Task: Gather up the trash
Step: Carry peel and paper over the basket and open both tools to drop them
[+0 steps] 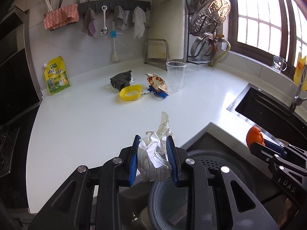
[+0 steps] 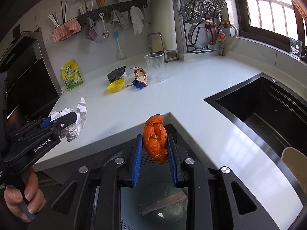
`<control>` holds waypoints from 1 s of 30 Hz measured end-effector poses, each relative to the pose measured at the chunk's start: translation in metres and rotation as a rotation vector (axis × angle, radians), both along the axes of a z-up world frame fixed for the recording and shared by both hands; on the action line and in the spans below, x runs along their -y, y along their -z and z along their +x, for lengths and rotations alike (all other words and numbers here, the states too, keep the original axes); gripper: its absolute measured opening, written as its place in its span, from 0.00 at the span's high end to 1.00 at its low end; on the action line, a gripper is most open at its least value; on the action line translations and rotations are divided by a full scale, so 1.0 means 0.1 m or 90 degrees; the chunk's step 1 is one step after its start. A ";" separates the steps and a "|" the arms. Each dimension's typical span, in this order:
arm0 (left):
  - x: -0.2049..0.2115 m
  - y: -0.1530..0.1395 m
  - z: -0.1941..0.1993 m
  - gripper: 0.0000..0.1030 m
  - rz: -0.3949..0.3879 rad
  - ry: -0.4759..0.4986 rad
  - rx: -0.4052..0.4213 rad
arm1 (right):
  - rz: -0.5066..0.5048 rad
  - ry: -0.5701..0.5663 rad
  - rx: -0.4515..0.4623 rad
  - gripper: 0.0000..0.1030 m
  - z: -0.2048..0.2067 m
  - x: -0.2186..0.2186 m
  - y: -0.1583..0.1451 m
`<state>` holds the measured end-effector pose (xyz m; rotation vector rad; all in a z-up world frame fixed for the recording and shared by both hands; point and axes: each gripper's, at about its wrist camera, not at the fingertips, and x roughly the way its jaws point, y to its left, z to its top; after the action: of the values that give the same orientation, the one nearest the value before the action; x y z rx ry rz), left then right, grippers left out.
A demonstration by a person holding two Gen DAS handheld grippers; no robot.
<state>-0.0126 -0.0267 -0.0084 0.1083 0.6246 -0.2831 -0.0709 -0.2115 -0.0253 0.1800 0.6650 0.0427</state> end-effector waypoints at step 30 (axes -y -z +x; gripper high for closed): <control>0.27 0.99 -0.35 0.71 0.024 0.021 -0.147 | 0.018 -0.032 -0.133 0.76 -0.33 -0.05 0.96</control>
<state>-0.0474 -0.0542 -0.1076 0.1231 0.8582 -0.3176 -0.1039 -0.2062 -0.1213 0.1964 0.8771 0.0823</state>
